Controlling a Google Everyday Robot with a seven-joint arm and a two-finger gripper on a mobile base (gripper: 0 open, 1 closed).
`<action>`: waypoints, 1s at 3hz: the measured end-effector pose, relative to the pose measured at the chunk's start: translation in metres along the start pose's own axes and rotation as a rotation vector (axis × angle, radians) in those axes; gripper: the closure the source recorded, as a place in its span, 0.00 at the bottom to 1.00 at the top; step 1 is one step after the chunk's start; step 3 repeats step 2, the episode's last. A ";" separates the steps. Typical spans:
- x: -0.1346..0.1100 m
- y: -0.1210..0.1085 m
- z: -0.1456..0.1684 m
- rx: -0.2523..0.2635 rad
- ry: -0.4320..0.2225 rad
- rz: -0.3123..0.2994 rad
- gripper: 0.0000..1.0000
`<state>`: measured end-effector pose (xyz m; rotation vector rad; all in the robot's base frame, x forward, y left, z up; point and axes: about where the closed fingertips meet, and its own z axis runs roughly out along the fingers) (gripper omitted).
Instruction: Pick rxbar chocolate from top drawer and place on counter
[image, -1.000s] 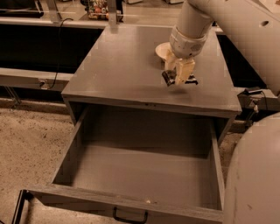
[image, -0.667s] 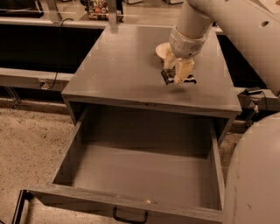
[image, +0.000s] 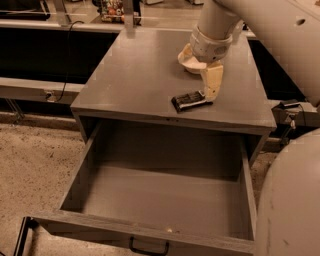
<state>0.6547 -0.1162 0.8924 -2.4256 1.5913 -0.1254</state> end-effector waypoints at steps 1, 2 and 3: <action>0.007 0.009 -0.038 0.048 0.008 -0.010 0.00; 0.006 0.006 -0.036 0.057 0.007 -0.011 0.00; 0.006 0.006 -0.036 0.057 0.007 -0.011 0.00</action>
Offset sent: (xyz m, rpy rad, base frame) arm -0.0253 -0.0408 0.0503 0.0405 -0.0437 -0.0044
